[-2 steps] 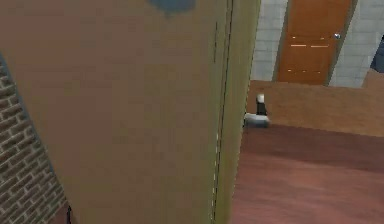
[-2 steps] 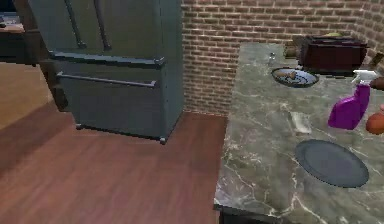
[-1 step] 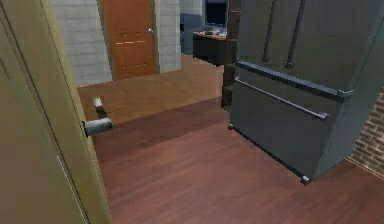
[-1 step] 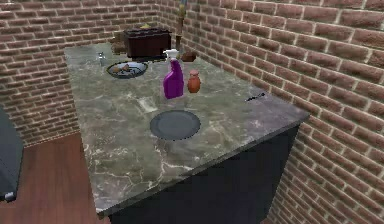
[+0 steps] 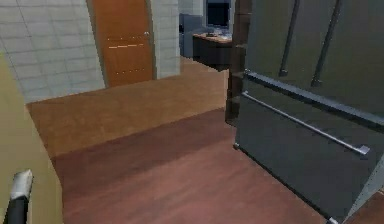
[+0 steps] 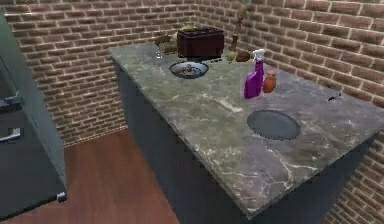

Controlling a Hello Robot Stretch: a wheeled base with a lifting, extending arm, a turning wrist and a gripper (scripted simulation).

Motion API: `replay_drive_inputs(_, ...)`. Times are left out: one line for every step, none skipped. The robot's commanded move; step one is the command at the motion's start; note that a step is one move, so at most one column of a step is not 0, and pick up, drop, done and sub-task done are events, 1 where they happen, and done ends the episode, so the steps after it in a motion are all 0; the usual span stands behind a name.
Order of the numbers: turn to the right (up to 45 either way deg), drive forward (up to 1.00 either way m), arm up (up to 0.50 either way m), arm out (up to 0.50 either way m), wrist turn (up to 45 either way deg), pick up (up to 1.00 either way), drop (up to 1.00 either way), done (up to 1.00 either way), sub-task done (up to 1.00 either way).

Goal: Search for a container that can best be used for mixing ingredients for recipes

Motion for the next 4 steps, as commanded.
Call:
replay_drive_inputs(9.0, 0.0, 0.0, 0.0, 0.0, 0.0, 0.0, 0.0, 0.0)
replay_drive_inputs(0.0, 0.1, 0.0, 0.0, 0.0, 0.0, 0.0, 0.0, 0.0)
replay_drive_inputs(-18.0, 0.0, 0.0, 0.0, 0.0, 0.0, 0.0, 0.0, 0.0)
replay_drive_inputs(0.0, 1.0, 0.0, 0.0, 0.0, 0.0, 0.0, 0.0, 0.0)
